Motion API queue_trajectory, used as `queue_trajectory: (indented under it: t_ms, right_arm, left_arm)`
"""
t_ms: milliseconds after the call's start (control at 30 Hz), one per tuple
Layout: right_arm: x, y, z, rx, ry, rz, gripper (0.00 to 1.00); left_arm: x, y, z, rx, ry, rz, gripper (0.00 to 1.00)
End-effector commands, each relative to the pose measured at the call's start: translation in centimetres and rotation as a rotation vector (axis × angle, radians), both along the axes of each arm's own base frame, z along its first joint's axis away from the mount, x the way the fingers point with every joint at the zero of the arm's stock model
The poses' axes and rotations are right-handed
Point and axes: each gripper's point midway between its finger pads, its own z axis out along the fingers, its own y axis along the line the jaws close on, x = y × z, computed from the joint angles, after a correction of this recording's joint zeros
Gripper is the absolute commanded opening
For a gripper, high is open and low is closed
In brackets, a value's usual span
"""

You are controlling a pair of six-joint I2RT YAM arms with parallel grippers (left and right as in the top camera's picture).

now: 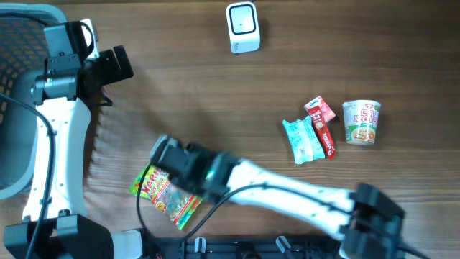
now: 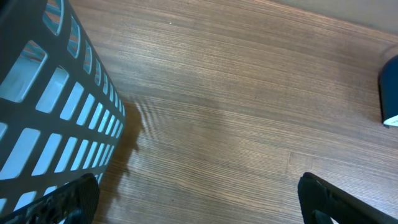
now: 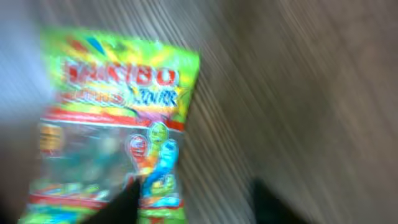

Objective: Scan the item barcode

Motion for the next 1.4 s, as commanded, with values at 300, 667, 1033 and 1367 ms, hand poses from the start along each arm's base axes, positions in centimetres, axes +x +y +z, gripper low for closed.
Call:
queue_trajectory:
  t_ms: [300,667,1033,1367]
  right_arm:
    - [1.1,0.3,-2.8,0.315,0.617,0.139,0.79]
    - [-3.8,1.9,-9.2,0.239,0.834,0.197,0.65]
    - [-2.9,3.3,-10.8,0.199,0.796,-0.012,0.39]
    - [5.5,-4.0,-4.2,0.112,0.413,-0.283,0.04]
  left_arm:
    - [0.0,0.2,0.7,0.007,-0.018,-0.009,1.00]
    - [0.0,0.2,0.7,0.007,-0.018,-0.009,1.00]
    - [0.0,0.2,0.7,0.007,-0.018,-0.009,1.00]
    - [0.0,0.2,0.7,0.007,-0.018,-0.009,1.00]
